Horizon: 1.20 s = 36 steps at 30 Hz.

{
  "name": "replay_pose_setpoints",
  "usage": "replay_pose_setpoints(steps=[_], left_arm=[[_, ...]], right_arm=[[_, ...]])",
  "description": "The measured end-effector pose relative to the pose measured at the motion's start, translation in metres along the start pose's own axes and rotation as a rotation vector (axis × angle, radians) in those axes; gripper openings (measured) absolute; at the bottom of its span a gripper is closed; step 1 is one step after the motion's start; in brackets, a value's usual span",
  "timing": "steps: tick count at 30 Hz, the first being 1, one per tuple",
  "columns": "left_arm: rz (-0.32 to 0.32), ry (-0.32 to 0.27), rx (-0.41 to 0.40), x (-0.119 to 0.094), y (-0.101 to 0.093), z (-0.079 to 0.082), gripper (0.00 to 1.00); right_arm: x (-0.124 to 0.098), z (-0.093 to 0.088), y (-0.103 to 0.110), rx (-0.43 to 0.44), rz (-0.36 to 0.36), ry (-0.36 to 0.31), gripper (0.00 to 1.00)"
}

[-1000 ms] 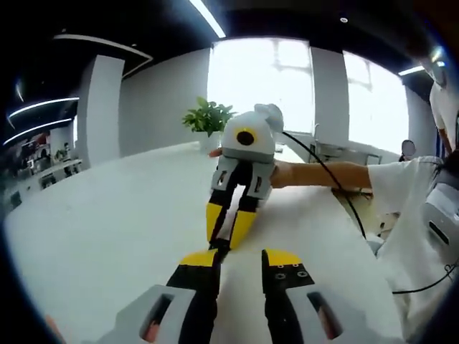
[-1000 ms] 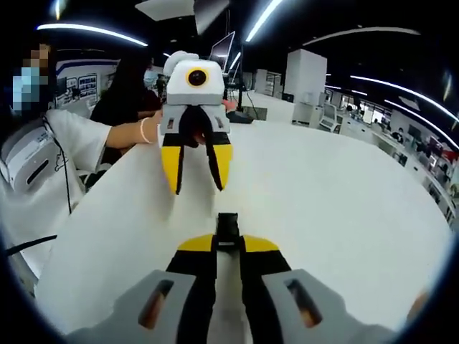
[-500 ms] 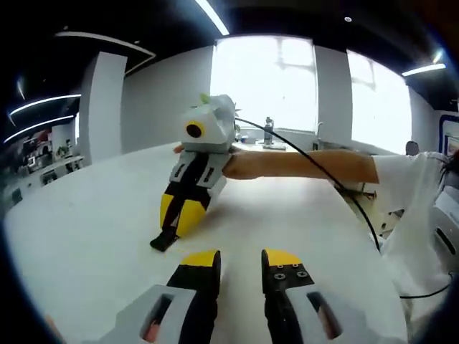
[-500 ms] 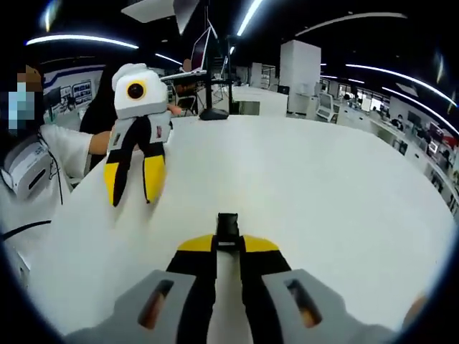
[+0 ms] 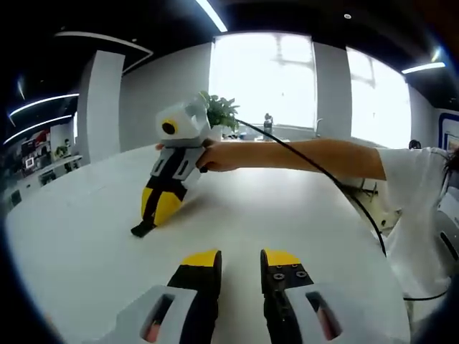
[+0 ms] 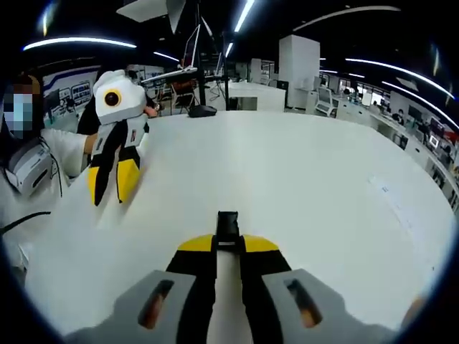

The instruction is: Snap the two parts of the plastic buckle together until the buckle closes and remains connected.

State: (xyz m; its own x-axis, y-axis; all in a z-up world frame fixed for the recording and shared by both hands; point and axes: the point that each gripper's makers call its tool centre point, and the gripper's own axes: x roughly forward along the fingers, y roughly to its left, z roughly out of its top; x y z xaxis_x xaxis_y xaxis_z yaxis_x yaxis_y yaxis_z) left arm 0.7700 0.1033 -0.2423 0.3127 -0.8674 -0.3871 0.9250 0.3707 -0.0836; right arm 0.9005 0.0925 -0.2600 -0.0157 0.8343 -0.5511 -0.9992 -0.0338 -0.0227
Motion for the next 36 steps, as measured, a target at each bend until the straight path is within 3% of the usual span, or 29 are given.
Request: replay_pose_setpoints(steps=[6,10,16,23,26,33,36], left_arm=[[0.000,0.005,0.000,0.002,0.002,0.000,0.21],[0.002,-0.003,-0.005,0.000,0.003,0.001,0.21],[0.009,-0.004,-0.002,0.000,0.004,0.002,0.21],[0.030,-0.005,-0.006,-0.002,0.010,0.001,0.22],[0.034,-0.009,-0.016,-0.004,0.012,-0.001,0.22],[0.051,-0.034,-0.063,-0.011,0.012,-0.005,0.25],[0.055,-0.046,-0.076,-0.011,0.012,-0.005,0.27]], right_arm=[[0.001,0.002,-0.002,-0.014,-0.003,-0.017,0.11],[0.002,0.003,-0.001,0.005,-0.011,-0.033,0.20],[-0.002,0.011,0.001,0.024,-0.025,-0.083,0.22],[-0.006,0.026,0.015,0.039,-0.054,-0.155,0.24],[-0.005,0.022,0.019,0.066,-0.090,-0.142,0.25],[-0.011,0.026,0.030,0.125,-0.172,-0.196,0.37],[-0.013,0.026,0.040,0.123,-0.173,-0.196,0.42]])
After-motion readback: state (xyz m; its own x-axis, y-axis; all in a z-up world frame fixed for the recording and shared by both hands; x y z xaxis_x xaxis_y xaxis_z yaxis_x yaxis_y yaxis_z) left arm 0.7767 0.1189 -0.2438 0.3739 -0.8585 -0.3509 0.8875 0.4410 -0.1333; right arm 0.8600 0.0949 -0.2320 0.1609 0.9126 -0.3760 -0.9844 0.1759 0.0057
